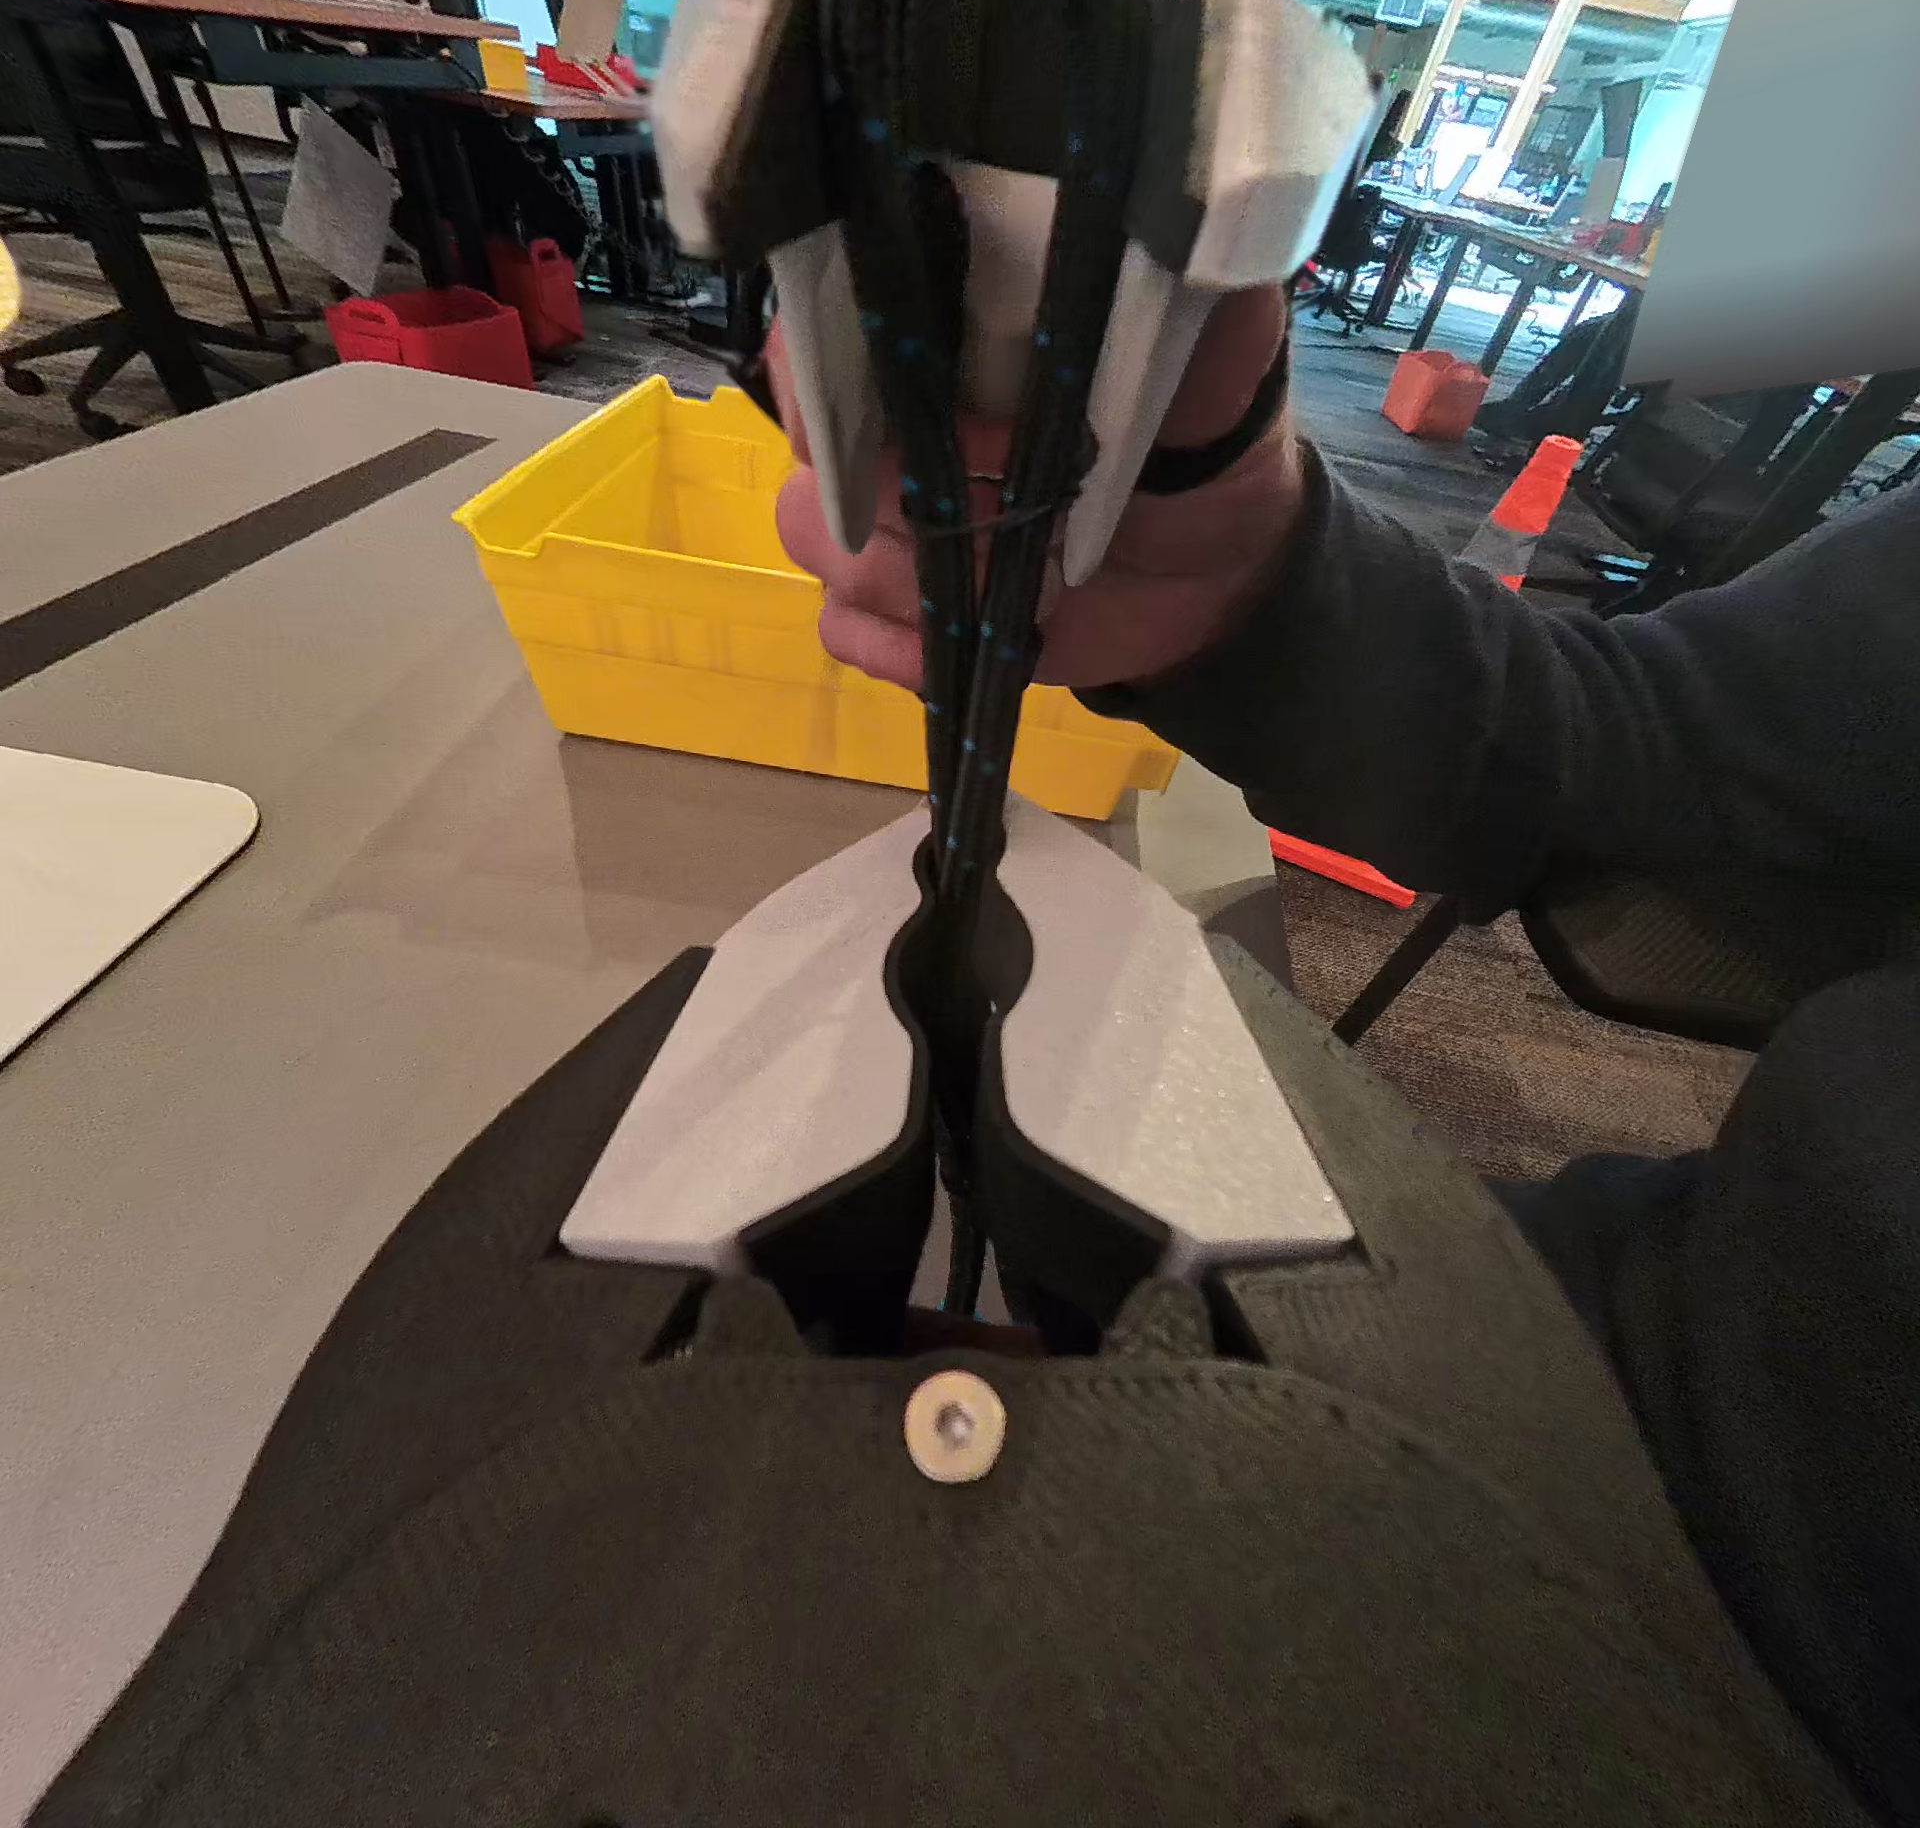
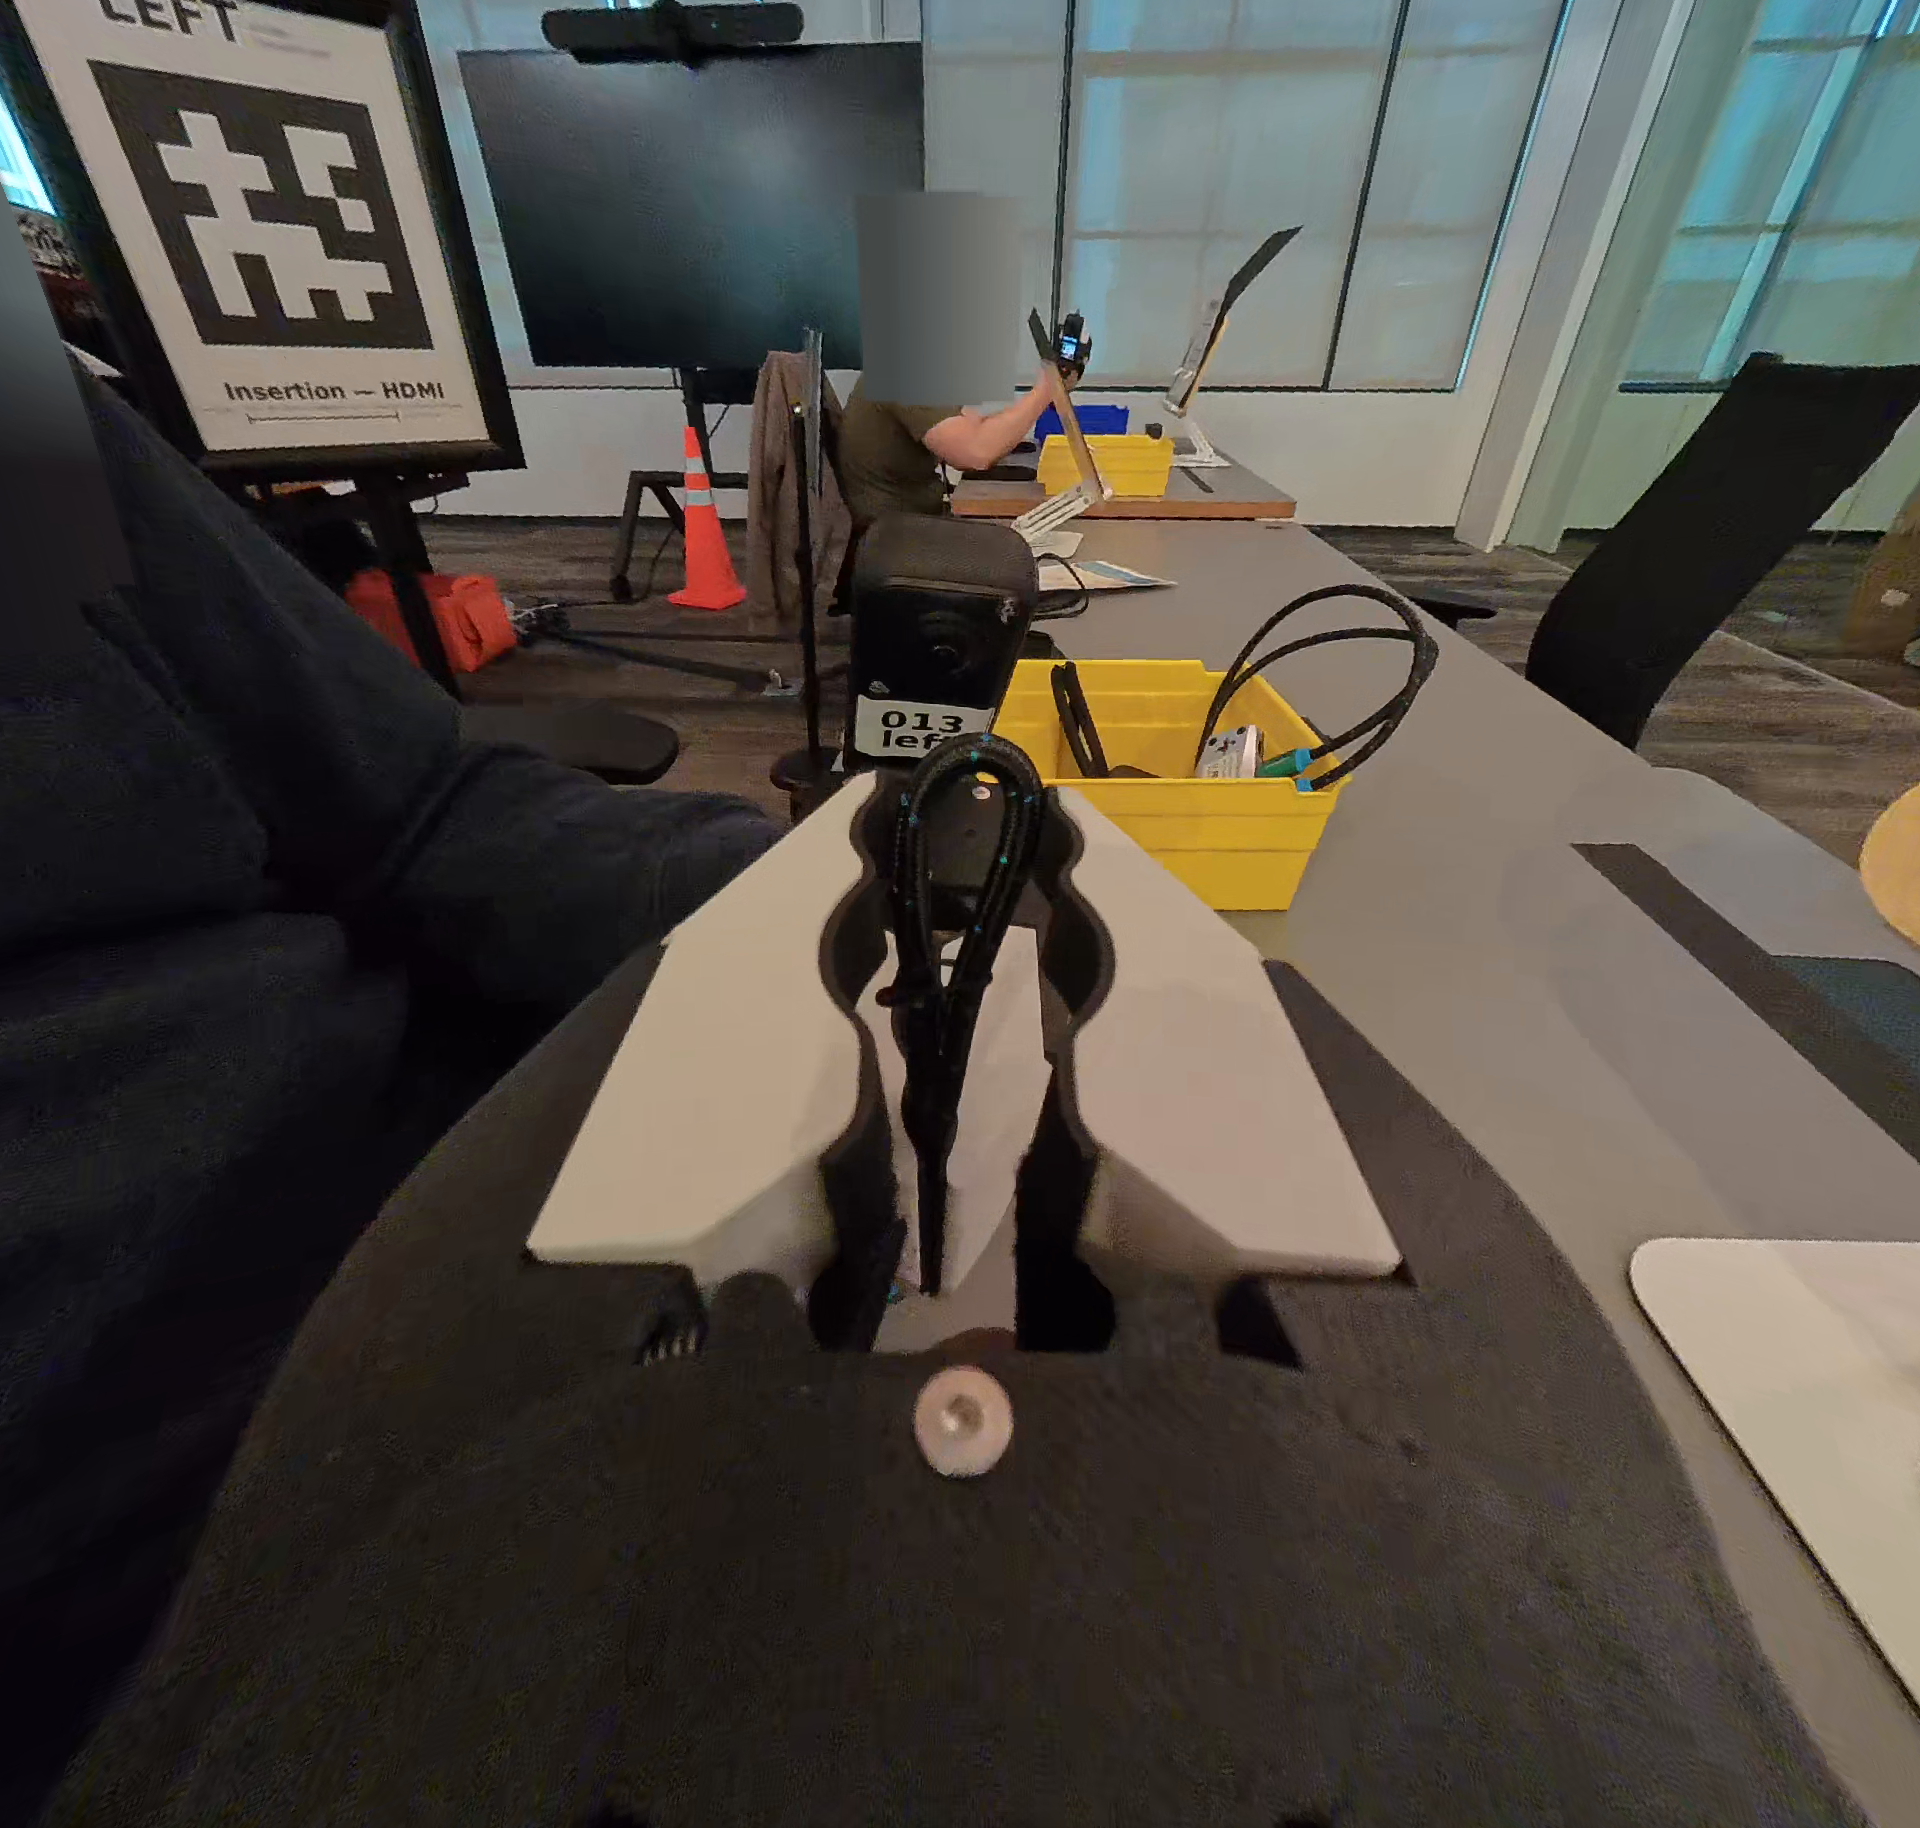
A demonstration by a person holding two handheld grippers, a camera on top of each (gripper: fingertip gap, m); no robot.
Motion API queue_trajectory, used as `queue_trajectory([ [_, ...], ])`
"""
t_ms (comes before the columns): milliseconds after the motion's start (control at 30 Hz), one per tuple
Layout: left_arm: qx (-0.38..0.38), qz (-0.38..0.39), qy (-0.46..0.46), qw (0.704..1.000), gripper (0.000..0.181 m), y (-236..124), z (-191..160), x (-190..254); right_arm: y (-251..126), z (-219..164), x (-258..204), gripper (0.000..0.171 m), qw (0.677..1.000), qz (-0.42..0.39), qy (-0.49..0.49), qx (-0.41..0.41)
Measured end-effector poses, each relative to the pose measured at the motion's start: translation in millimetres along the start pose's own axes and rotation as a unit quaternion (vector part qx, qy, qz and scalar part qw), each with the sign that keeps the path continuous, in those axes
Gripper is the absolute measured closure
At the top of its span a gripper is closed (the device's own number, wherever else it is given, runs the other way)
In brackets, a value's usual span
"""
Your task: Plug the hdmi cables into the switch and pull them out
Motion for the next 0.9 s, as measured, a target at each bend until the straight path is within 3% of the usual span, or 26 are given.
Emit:
queue_trajectory([
  [333, -0.003, 0.048, 0.018, 0.999, 0.179, -3.5, -1.0, -6.7, -3.3, -6.0, 4.4, 0.154, 0.998, -0.062, -0.003, 0.017],
  [467, -0.006, 0.062, 0.008, 0.998, 0.18, -2.0, -3.7, -10.0, -1.3, -8.4, 12.8, 0.15, 0.998, -0.036, 0.042, 0.012],
  [533, -0.002, 0.093, -0.008, 0.996, 0.18, -4.3, -2.2, -14.6, -9.3, -7.3, 18.4, 0.151, 0.996, -0.082, 0.033, -0.002],
  [567, -0.004, 0.123, -0.003, 0.992, 0.18, -7.2, -0.8, -17.3, -14.4, -5.8, 19.4, 0.137, 0.993, -0.109, 0.031, -0.012],
  [700, -0.013, 0.224, 0.032, 0.974, 0.181, -22.3, 10.0, -22.6, -26.6, 0.8, 3.6, 0.124, 0.986, -0.157, 0.016, -0.048],
  [833, -0.025, 0.271, 0.077, 0.959, 0.181, -26.1, 20.5, -18.0, -22.5, -6.9, -5.9, 0.149, 0.987, -0.149, 0.005, -0.064],
  [900, -0.028, 0.285, 0.083, 0.954, 0.181, -25.7, 22.1, -16.7, -19.8, -10.9, -2.3, 0.144, 0.988, -0.144, 0.025, -0.044],
])
Point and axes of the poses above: each gripper's, where its closed fingertips meet, y out along the fingers, z out of its top, x = y × z across the jaws, the point moved 8 cm from there along -y, back along the fingers
